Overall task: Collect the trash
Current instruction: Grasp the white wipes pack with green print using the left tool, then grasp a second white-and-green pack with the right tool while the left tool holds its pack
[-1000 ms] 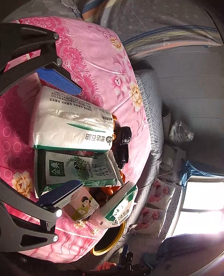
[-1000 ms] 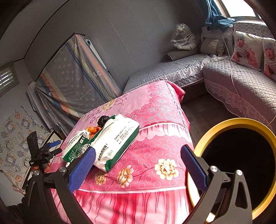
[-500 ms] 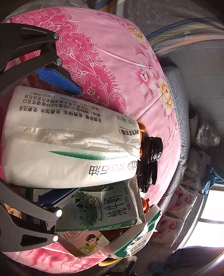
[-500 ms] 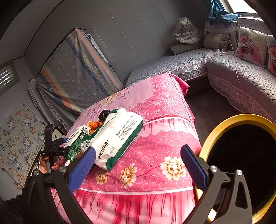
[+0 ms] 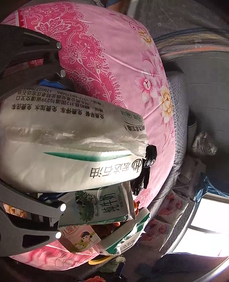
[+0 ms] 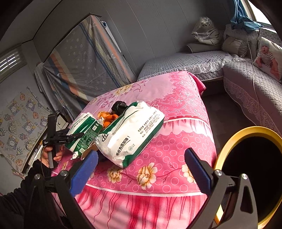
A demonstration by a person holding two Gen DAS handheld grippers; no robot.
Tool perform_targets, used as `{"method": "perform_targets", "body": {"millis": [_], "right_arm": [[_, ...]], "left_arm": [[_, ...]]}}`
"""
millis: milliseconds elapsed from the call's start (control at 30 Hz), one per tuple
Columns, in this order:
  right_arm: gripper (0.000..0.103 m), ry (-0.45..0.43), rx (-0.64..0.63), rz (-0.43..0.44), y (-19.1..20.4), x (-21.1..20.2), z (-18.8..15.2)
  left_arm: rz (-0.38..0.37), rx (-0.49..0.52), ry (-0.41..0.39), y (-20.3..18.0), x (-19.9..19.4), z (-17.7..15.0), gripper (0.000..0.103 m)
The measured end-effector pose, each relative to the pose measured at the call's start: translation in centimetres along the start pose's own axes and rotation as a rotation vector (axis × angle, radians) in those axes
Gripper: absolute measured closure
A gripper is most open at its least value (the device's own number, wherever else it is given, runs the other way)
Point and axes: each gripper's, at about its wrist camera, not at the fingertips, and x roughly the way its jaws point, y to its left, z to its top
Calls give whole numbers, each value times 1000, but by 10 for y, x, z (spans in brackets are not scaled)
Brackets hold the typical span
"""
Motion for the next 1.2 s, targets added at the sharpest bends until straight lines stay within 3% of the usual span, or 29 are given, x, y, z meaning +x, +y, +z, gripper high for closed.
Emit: {"method": "perform_targets", "body": {"millis": [367, 533, 800, 1000, 1067, 1167, 1200], "right_arm": [[8, 319, 198, 140, 11, 78, 30], [8, 395, 245, 71, 15, 107, 46], [8, 510, 204, -50, 34, 157, 50], [8, 520, 170, -99, 41, 177, 49], [14, 514, 137, -90, 43, 176, 48], [43, 499, 87, -70, 47, 173, 48], [63, 482, 61, -84, 47, 169, 49]], "left_arm": [[12, -85, -281, -29, -103, -14, 23], [9, -113, -355, -38, -136, -25, 22], [-10, -68, -376, -57, -148, -34, 22], [-33, -64, -402, -67, -152, -43, 22], [-27, -74, -403, -69, -152, -46, 22], [-16, -89, -405, -70, -153, -50, 22], [-9, -93, -407, -71, -154, -50, 22]]}}
